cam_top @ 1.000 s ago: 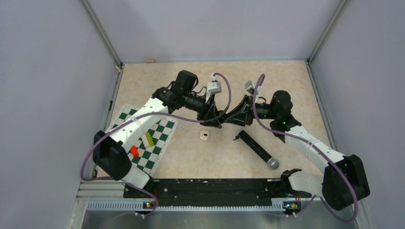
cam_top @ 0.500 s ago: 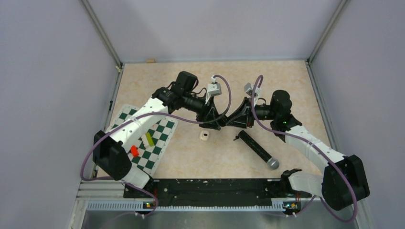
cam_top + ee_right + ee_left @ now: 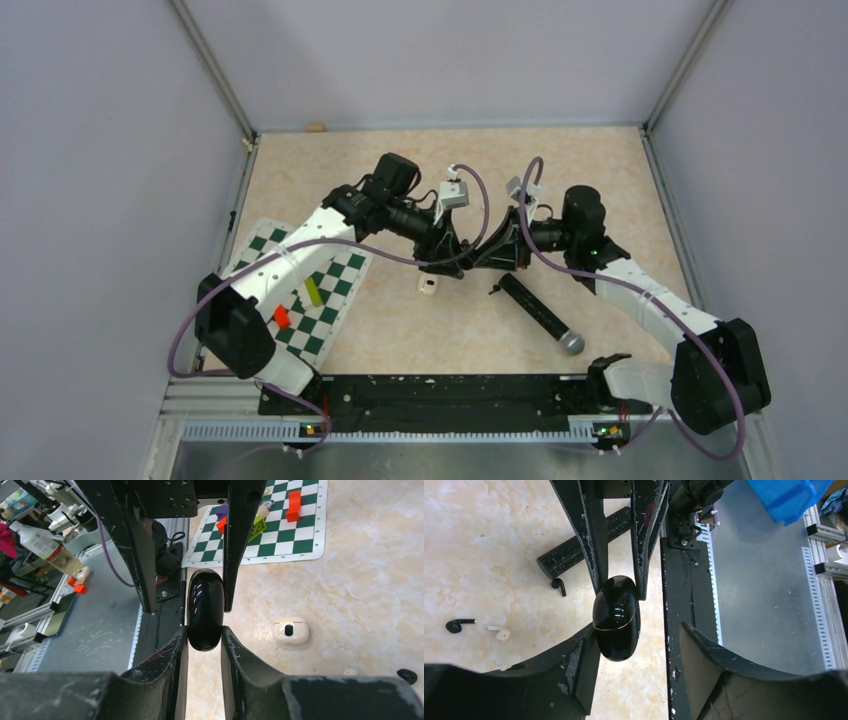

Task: Insert the wireless bluetooth earbuds into the charging case
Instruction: Pick up the charging case at the center of the board.

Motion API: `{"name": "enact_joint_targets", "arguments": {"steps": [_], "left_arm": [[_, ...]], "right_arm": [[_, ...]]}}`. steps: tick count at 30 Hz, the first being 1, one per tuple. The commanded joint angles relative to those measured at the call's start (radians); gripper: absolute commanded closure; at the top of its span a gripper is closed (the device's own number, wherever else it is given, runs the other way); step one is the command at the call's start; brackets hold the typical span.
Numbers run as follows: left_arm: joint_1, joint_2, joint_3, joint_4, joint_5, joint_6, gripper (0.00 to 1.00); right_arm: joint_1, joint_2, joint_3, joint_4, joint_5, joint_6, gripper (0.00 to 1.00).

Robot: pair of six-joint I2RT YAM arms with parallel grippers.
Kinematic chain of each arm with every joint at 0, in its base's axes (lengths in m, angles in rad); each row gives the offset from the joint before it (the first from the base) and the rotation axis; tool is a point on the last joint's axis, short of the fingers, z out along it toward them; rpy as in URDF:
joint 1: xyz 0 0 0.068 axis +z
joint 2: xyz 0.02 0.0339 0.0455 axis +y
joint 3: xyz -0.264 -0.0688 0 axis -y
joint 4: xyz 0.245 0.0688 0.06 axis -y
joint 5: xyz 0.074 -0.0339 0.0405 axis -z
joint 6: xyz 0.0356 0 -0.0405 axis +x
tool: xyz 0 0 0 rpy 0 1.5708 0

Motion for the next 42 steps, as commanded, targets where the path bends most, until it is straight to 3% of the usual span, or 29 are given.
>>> {"name": "enact_joint_targets", "arguments": {"steps": [1,3,7,12,25,32,38,42], "left_arm": [[-0.011,-0.005,0.034,-0.006,0.003,0.031,0.43],[-0.013,-0.003,0.036,-0.007,0.003,0.031,0.49],[-0.014,-0.004,0.04,-0.007,0.005,0.027,0.51],[-0.014,-0.002,0.041,-0.007,0.0,0.027,0.34],[-0.024,0.006,0.042,-0.024,-0.004,0.057,0.24],[-0.031,0.014,0.054,-0.029,-0.001,0.057,0.32],[-0.034,0.02,0.06,-0.031,-0.011,0.054,0.27],[-0.034,0.017,0.06,-0.032,-0.008,0.054,0.4]], "right_arm": [[-0.003,0.001,0.05,0.01,-0.025,-0.032,0.91],[-0.003,0.001,0.052,0.004,-0.026,-0.036,0.91],[-0.004,0.006,0.056,-0.007,-0.032,-0.044,0.91],[-0.002,0.008,0.059,-0.009,-0.054,-0.041,0.91],[0.002,0.011,0.06,0.012,-0.112,-0.006,0.9],[0.006,0.019,0.06,0.013,-0.119,-0.003,0.9],[0.011,0.027,0.061,0.014,-0.125,0.003,0.9],[0.012,0.021,0.06,0.006,-0.101,-0.015,0.9]]}}
